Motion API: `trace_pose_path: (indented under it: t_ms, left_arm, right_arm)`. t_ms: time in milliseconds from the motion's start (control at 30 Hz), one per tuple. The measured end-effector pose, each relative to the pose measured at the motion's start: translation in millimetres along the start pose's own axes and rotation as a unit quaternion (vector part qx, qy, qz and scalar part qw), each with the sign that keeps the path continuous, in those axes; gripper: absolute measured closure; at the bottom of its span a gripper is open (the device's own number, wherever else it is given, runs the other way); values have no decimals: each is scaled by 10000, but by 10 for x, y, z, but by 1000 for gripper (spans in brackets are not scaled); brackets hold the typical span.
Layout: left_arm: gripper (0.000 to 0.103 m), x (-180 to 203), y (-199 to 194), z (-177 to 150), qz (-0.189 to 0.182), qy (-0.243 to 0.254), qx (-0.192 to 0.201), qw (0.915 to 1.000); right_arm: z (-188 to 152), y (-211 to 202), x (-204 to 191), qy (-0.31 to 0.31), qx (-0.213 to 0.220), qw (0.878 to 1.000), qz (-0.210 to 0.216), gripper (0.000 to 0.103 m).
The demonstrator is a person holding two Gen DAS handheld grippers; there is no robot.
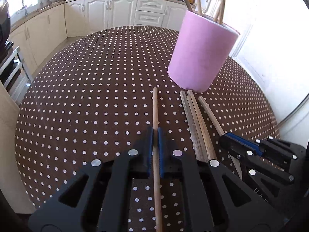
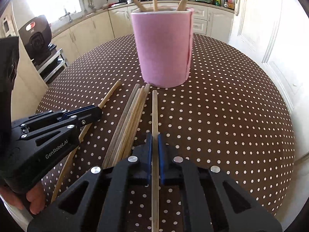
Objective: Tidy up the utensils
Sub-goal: 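Close the left tool on one wooden chopstick and lift it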
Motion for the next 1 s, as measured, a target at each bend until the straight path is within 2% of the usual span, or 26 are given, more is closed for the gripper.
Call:
trace_pose_path:
  t_ms: [400,1000]
  left_arm:
    - [98,-106,-92,41,-379,-288,183,9987]
    - [98,43,-719,224,-549,-154,1043,9929]
  right_arm:
    - [91,-248,160,416,444,9981,84,98]
    - [285,-841,267,539,1565,9861,132,98]
Point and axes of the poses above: each gripper's, at about its wrist camera, not at the fingertips, and y roughly the way its jaws point, x to its right, z to its top, the point moved 3 cm from there along y, roughly the way its jaws point, and after that the axes turned 12 degrees about z, right-handed, at the moved point
